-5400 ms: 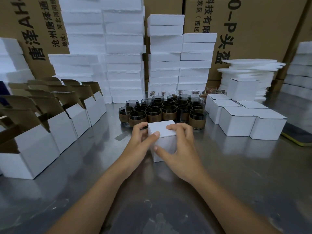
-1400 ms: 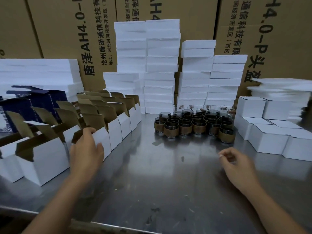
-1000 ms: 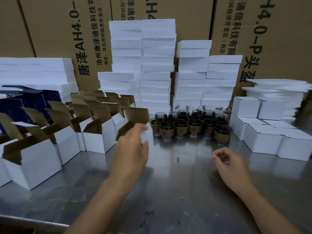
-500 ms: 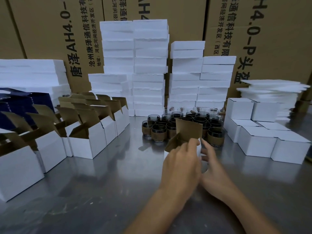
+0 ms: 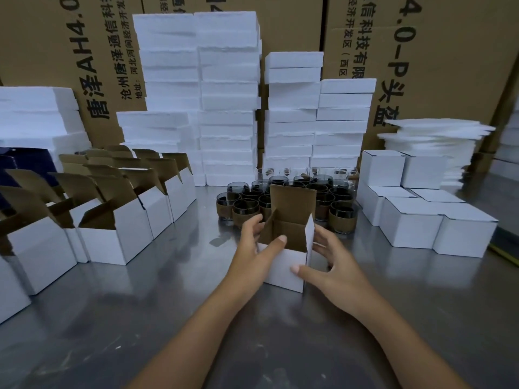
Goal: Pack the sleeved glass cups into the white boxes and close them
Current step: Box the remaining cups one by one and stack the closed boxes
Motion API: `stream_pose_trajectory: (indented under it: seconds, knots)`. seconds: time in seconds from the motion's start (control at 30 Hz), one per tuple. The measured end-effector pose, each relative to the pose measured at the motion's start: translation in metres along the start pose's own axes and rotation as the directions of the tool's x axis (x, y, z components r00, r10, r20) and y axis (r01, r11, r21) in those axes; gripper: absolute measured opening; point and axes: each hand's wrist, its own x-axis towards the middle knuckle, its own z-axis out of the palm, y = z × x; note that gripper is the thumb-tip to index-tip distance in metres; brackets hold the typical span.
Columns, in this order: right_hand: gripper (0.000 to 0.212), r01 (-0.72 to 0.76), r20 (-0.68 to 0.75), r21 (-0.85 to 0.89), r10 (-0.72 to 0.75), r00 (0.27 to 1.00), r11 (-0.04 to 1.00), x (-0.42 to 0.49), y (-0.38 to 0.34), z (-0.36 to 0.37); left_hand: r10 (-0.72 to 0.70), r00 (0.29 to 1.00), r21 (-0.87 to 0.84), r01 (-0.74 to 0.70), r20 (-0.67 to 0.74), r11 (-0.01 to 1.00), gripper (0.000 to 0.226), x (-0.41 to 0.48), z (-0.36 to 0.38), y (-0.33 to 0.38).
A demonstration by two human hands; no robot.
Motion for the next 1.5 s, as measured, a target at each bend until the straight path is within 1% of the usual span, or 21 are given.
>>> stream_pose_trajectory:
  seconds: [0.1,0.2,0.3,0.4,0.47,0.53,0.6,0.63,0.7,0.77,0.83,0.9,0.97,1.07,1.13,1.2,1.33,1.4,1.43,1.5]
  knots:
    - [0.081,0.009,0.045,-0.011,-0.008,0.999,1.000,-0.001,-0.002,-0.001,-0.035,0.996,-0.041,0.038,0.079,0.998,0.059,-0.001,-0.003,-0.002]
    - [0.077,0.011,0.060,0.000,-0.011,0.998,1.000,-0.001,-0.002,0.000,-0.011,0.991,-0.022,0.014,0.135,1.000,0.079,-0.002,-0.008,-0.001]
    - [0.074,-0.012,0.054,0.018,0.011,0.998,1.000,-0.001,0.000,0.000,0.026,0.990,-0.006,-0.025,0.137,1.000,0.091,-0.002,-0.010,-0.001]
    - [0.074,-0.069,0.020,0.081,0.067,0.998,0.994,0.000,0.003,-0.001,0.014,0.995,0.010,-0.016,0.103,1.000,0.097,0.000,-0.009,-0.003]
    - [0.065,-0.086,-0.061,0.112,0.093,0.994,0.990,0.004,0.002,-0.003,0.017,0.996,0.016,-0.018,0.085,1.000,0.093,0.001,-0.009,-0.004]
    - [0.051,-0.075,-0.194,0.091,0.091,0.977,0.993,0.012,0.003,-0.009,0.020,0.997,0.014,-0.021,0.073,1.000,0.089,0.002,-0.008,-0.004]
    - [0.040,-0.092,-0.327,0.022,0.094,0.940,0.996,0.022,0.006,-0.019,0.028,0.998,0.009,-0.028,0.061,1.000,0.090,0.004,-0.007,-0.005]
    - [0.037,-0.127,-0.370,-0.026,0.108,0.923,0.992,0.028,0.008,-0.025,0.032,0.998,0.008,-0.032,0.055,0.999,0.090,0.005,-0.007,-0.006]
    - [0.040,-0.221,-0.410,-0.138,0.147,0.900,0.966,0.038,0.015,-0.036,0.036,0.998,0.010,-0.036,0.057,0.999,0.089,0.006,-0.006,-0.007]
    - [0.047,-0.276,-0.429,-0.260,0.145,0.891,0.925,0.049,0.019,-0.044,0.038,0.997,0.022,-0.040,0.063,0.999,0.088,0.008,-0.006,-0.007]
    - [0.057,-0.294,-0.430,-0.361,0.122,0.895,0.885,0.060,0.021,-0.050,0.037,0.997,0.031,-0.039,0.065,0.999,0.087,0.010,-0.006,-0.009]
    - [0.066,-0.301,-0.392,-0.400,0.135,0.910,0.865,0.070,0.023,-0.053,0.037,0.997,0.032,-0.039,0.069,0.999,0.082,0.010,-0.005,-0.010]
    - [0.069,-0.306,-0.353,-0.411,0.160,0.922,0.859,0.078,0.025,-0.056,0.039,0.996,0.034,-0.042,0.076,0.999,0.082,0.011,-0.005,-0.010]
    - [0.059,-0.336,-0.325,-0.446,0.200,0.924,0.829,0.085,0.027,-0.056,0.033,0.996,0.033,-0.036,0.082,0.999,0.088,0.012,-0.005,-0.012]
    - [0.048,-0.353,-0.341,-0.453,0.207,0.917,0.819,0.086,0.027,-0.055,0.036,0.995,0.031,-0.039,0.090,0.999,0.086,0.013,-0.005,-0.013]
    - [0.040,-0.349,-0.362,-0.477,0.182,0.914,0.807,0.083,0.028,-0.053,0.041,0.994,0.031,-0.044,0.097,0.999,0.081,0.014,-0.005,-0.015]
    - [0.041,-0.321,-0.421,-0.542,0.080,0.903,0.777,0.071,0.027,-0.051,0.054,0.995,0.028,-0.057,0.088,0.998,0.071,0.013,-0.005,-0.017]
    - [0.040,-0.304,-0.411,-0.560,0.060,0.910,0.770,0.063,0.024,-0.051,0.060,0.994,0.041,-0.064,0.088,0.997,0.069,0.013,-0.005,-0.018]
    - [0.041,-0.290,-0.400,-0.558,0.054,0.915,0.777,0.059,0.023,-0.050,0.058,0.994,0.049,-0.062,0.089,0.997,0.067,0.013,-0.006,-0.018]
    - [0.044,-0.247,-0.405,-0.478,0.038,0.914,0.843,0.051,0.017,-0.050,0.044,0.995,0.069,-0.050,0.089,0.996,0.063,0.011,-0.006,-0.018]
